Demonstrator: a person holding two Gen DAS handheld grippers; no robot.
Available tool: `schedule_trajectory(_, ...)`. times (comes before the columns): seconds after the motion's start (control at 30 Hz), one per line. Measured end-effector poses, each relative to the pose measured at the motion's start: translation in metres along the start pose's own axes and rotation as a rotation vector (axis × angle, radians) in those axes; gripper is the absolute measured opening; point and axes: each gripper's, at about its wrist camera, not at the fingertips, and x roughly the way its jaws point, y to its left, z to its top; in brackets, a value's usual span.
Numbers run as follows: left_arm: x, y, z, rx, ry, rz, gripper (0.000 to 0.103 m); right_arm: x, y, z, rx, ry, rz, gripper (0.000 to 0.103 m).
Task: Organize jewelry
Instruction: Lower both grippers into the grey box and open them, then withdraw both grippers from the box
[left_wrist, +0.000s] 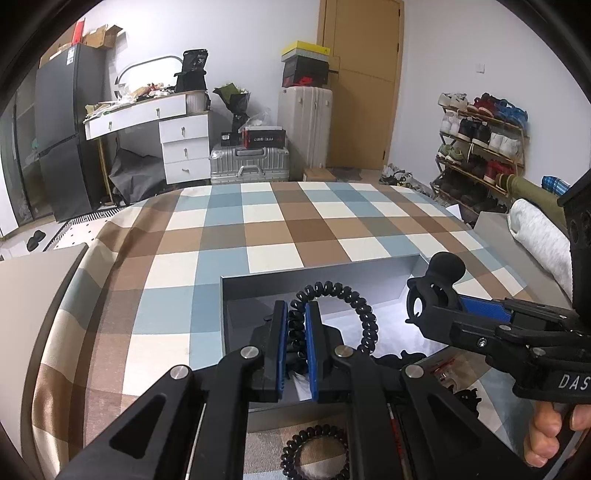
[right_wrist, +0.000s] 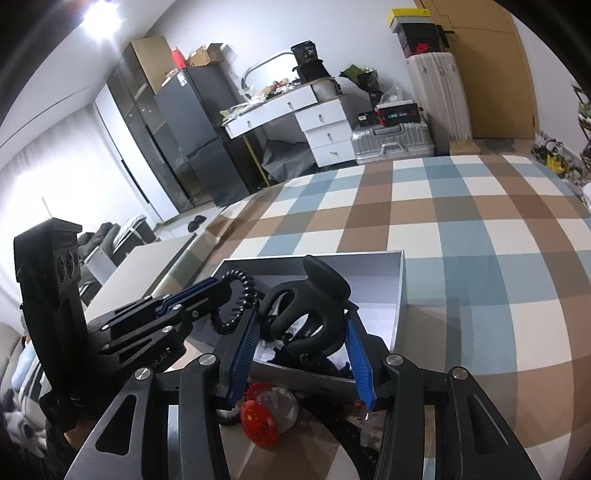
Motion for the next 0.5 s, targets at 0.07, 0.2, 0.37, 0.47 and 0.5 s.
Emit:
schedule_trajectory(0.07,0.0,0.001,0.0,0.001,0.002,0.005,0.005,0.002,0.001,0.0,-0.011,0.003,-0.01,0.046)
schedule_trajectory(0.2,0.0,0.002,0.001,-0.009,0.006,0.009,0.005,0.005,0.002,-0.001,-0.015,0.02,-0.014,0.048)
schedule_trajectory(0.37,-0.003,0.001,-0.001,-0.011,0.024,-0.003,0.007,-0.004,0.008,-0.002,-0.039,-0.002,-0.014,0.067)
schedule_trajectory(0.47,-0.012,0.0,-0.002,-0.005,0.022,-0.006,0.025,-0.017,0.01,-0.002,-0.065,-0.033,-0.024,0.082)
schedule_trajectory(0.5,-0.015,-0.001,-0.003,0.001,0.02,0.001,0.039,-0.022,0.009,-0.002,-0.065,-0.042,-0.032,0.089)
